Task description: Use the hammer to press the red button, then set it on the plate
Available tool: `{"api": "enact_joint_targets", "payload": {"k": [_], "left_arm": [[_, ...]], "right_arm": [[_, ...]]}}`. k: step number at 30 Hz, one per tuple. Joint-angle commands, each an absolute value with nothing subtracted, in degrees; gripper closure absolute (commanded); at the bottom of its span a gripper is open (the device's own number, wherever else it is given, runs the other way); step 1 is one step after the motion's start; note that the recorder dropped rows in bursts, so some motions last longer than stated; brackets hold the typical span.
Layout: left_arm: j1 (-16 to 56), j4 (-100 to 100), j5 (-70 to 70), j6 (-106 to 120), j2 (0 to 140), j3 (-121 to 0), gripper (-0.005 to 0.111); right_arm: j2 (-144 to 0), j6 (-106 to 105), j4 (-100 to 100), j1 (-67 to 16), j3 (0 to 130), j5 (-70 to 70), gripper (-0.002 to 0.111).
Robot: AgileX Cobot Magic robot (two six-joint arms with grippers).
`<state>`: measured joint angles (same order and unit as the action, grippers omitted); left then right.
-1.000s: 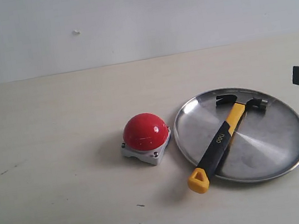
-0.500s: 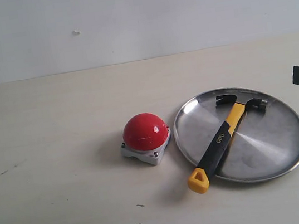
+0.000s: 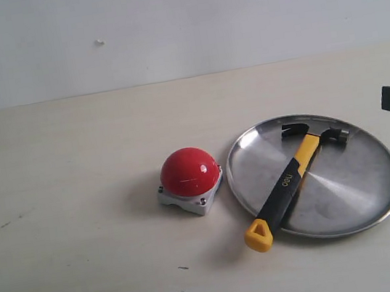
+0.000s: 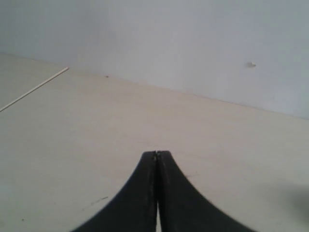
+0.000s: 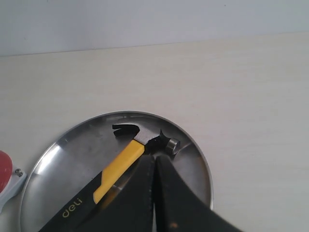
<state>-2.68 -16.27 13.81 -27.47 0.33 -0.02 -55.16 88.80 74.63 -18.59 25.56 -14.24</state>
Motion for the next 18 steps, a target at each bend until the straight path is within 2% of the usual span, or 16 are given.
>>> {"api": "enact_joint_targets", "payload": {"k": [1, 18], "left_arm": [[-2.9, -16.3, 18.2, -27.0, 0.0, 0.0, 0.107], [-2.9, -16.3, 18.2, -27.0, 0.0, 0.0, 0.107]], "right_arm": [[-54.7, 88.8, 75.2, -18.7, 25.3, -14.0, 0.108], [-54.1, 88.8, 75.2, -18.7, 25.3, -13.8, 0.108]]}}
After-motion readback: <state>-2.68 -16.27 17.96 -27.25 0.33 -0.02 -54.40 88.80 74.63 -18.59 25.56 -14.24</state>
